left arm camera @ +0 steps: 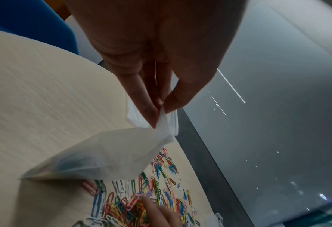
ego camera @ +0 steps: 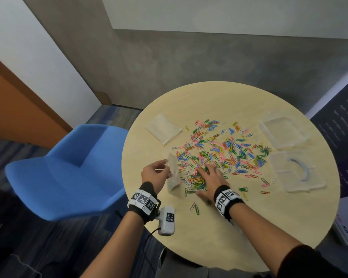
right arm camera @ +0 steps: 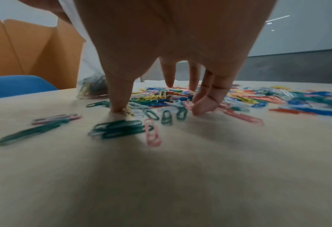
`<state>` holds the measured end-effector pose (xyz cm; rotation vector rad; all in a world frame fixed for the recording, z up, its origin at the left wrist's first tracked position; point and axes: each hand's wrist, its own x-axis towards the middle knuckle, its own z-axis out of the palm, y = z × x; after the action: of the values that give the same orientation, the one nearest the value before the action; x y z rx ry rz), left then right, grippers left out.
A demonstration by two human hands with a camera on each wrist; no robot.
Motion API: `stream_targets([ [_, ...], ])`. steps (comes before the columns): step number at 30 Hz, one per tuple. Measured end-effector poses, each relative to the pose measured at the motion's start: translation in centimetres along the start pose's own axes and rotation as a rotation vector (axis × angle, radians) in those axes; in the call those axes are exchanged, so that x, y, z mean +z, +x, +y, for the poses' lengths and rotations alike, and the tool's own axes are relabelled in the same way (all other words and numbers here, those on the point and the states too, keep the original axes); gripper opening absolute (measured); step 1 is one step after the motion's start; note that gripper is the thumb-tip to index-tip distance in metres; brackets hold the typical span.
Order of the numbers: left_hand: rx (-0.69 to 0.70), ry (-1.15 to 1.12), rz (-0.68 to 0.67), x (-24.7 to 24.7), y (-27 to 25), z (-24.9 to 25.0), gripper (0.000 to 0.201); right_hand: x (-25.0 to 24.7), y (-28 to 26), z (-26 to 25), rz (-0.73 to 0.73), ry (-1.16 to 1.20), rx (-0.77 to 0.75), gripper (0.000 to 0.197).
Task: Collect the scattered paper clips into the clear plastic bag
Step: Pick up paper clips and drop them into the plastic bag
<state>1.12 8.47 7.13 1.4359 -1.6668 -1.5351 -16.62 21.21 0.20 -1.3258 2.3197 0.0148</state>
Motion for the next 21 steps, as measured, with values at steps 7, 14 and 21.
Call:
stream_targets([
  [7,-0.019,0.034,-0.041,0.1,0.1,0.0,0.026,-1.2,1.8,-0.7,0.029,-0.015,-0.050,0.041],
  [14,-0.014,0.051,-0.089,1.4,0.5,-0.1,0.026,-3.2,1.4,1.4,0.136,0.410,0.162,0.019],
  [21,0.033,0.105,-0.148,3.4,0.4,0.6,0.028,-6.6,-0.8,0.0,0.136,1.558,0.219,0.018],
])
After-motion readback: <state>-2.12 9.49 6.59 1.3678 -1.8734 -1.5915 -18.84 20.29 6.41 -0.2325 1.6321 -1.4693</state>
